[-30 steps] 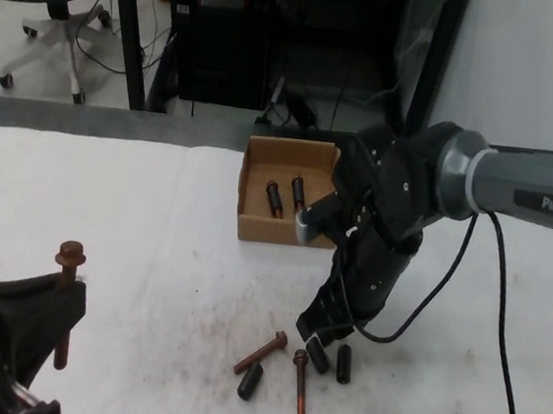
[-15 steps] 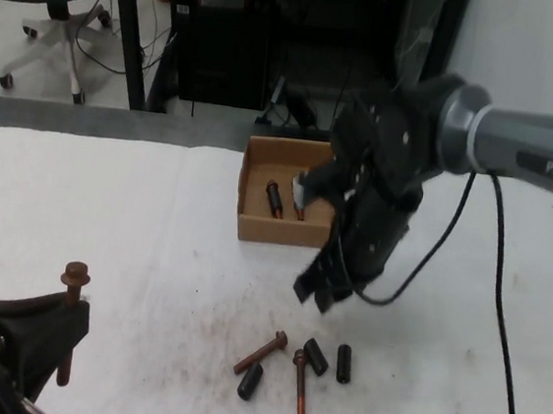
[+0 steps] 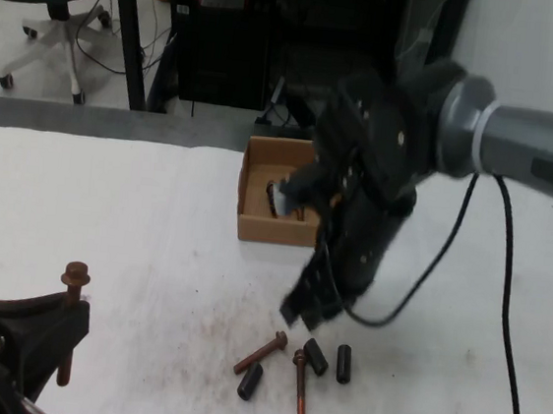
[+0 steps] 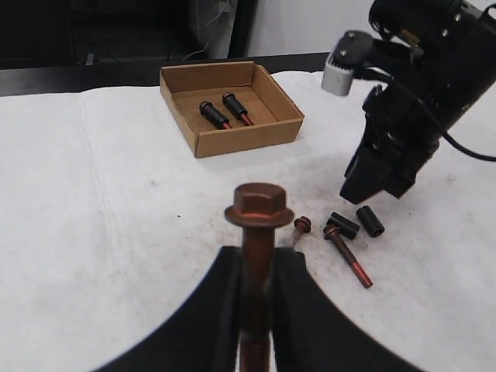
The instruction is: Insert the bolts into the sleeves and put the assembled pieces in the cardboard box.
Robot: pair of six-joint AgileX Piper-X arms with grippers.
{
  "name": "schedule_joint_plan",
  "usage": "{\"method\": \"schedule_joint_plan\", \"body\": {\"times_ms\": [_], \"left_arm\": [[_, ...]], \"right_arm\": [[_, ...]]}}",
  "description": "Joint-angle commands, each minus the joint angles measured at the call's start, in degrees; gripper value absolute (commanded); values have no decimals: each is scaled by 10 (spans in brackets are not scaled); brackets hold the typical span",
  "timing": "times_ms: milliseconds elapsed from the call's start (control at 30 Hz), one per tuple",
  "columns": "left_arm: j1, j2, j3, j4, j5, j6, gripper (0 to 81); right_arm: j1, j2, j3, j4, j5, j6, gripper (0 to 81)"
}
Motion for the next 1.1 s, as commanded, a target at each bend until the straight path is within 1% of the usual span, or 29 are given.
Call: {"method": "schedule_joint_plan", "body": {"times_ms": [0,300,467,533,600,900,1067], "left_arm": [[1,-3,-1,-9,0,2,3],[1,-3,-1,-9,0,2,3],[1,-3,-1,-9,0,2,3],[1,-3,-1,-9,0,2,3],[1,-3,-1,-9,0,2,3],[1,-3,-1,-9,0,2,3],[1,-3,-1,-6,0,2,3]], "right_arm": [[-4,-3,37,1,-6,-1,329],[-7,-3,51,-39,-7,-1,329],[-8,-3,51,-81,-8,-3,329],[-8,-3,51,-93,-26,-3,329],[-8,-3,51,-94,-44,-3,329],[-8,-3,52,-81,-44,-3,329],[-8,-3,73,-78,-44,-47,329]]}}
